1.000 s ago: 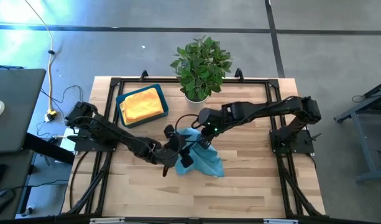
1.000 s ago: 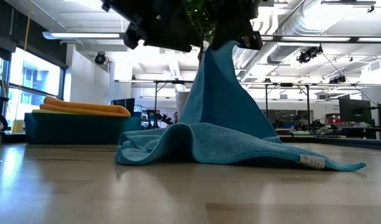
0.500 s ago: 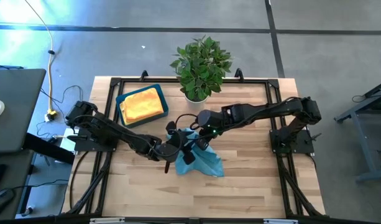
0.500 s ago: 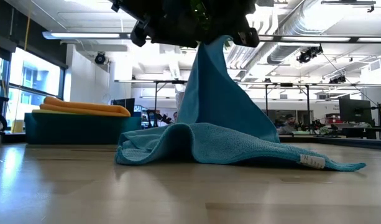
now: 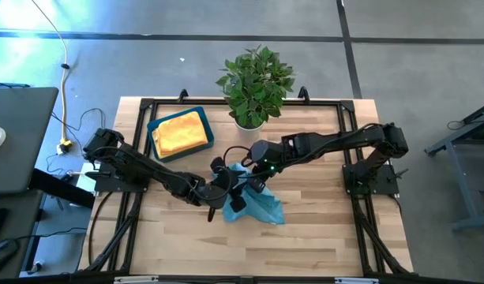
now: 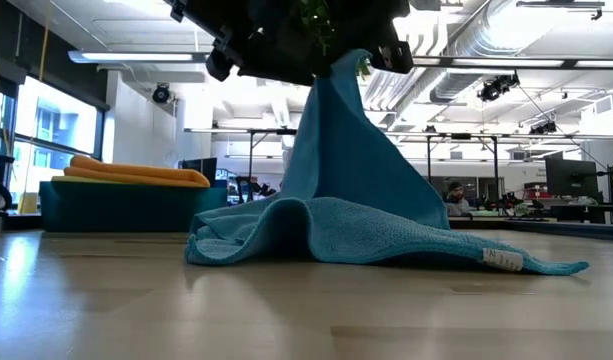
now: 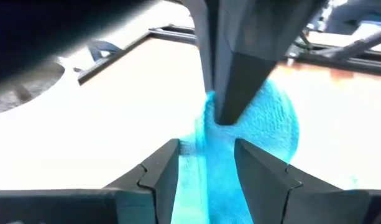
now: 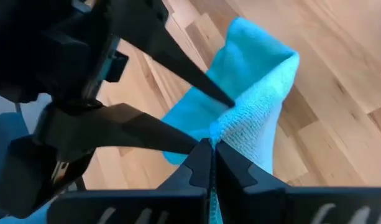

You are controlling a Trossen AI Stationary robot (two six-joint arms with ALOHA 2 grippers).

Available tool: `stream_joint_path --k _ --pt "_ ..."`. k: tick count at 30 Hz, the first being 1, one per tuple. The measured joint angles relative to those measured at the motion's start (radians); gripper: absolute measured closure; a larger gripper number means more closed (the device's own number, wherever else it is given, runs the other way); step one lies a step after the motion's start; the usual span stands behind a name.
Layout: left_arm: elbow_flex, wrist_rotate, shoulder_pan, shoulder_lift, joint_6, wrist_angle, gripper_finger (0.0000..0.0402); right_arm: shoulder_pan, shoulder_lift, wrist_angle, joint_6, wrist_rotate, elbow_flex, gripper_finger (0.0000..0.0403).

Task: Fold microfiber towels
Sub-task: Fold the blue towel

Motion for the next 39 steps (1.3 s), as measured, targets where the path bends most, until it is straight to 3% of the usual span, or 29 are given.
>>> stream_joint_path --k 3,10,20,30,35,39 --pt "0.0 0.018 -0.001 0.0 -0.002 -0.015 0.0257 0.0 0.0 0.037 0.0 0.001 0.0 0.0403" --pt "0.0 -0.132 0.008 0.0 0.001 -0.043 0.0257 0.005 0.0 0.097 0.003 0.0 0.0 0.0403" --pt "0.0 -0.073 -0.007 0.0 -0.009 -0.138 0.0257 0.006 0.0 0.058 0.0 0.0 0.0 0.0403" --pt "-0.001 -0.076 0.007 0.0 -0.258 -0.392 0.0257 0.008 0.0 0.063 0.0 -0.019 0.0 0.0403" --pt "-0.001 -0.057 -0.01 0.0 -0.273 -0.298 0.0257 0.008 0.0 0.063 0.0 -0.019 0.0 0.0403" --pt "-0.001 0.024 -0.025 0.0 -0.223 -0.167 0.0257 0.005 0.0 0.073 0.0 -0.019 0.0 0.0403"
